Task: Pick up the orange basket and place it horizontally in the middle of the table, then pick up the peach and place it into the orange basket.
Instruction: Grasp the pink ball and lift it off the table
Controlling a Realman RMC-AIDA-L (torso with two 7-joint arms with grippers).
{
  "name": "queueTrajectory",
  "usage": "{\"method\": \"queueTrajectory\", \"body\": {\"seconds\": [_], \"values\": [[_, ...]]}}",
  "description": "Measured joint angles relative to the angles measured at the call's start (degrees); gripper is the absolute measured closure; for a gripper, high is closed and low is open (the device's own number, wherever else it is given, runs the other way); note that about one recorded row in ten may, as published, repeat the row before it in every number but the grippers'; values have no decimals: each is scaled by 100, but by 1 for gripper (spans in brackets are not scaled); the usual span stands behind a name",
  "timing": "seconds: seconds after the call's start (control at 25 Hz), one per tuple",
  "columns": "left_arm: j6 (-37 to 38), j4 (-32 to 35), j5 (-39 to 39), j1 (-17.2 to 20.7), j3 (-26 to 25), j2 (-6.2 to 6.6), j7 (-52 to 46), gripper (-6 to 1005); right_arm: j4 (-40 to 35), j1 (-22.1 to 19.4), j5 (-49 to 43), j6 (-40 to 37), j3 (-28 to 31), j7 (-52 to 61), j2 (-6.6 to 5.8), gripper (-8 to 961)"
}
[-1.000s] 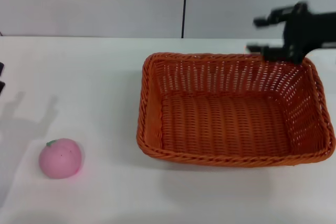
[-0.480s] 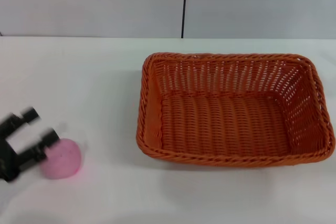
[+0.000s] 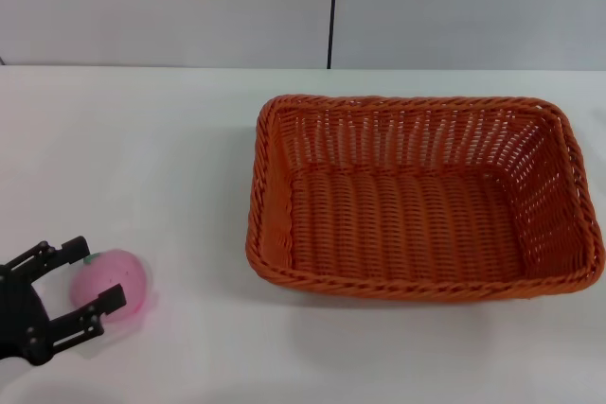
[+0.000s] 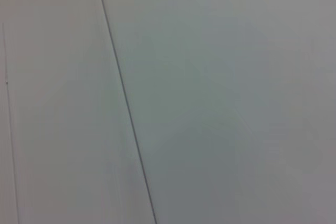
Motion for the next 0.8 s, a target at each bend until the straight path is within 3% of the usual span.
{"method": "queueTrajectory", "body": {"seconds": [0.2, 0.56, 0.8], "values": [[501, -366, -5, -9, -206, -8, 511, 172, 141, 43, 3, -3, 40, -3, 0, 409], [911, -414, 23, -32, -165, 6, 664, 237, 422, 88, 12, -7, 47, -7, 0, 408], [965, -399, 32, -49, -142, 10, 723, 483, 431, 90, 12, -3, 46, -7, 0, 409]]}}
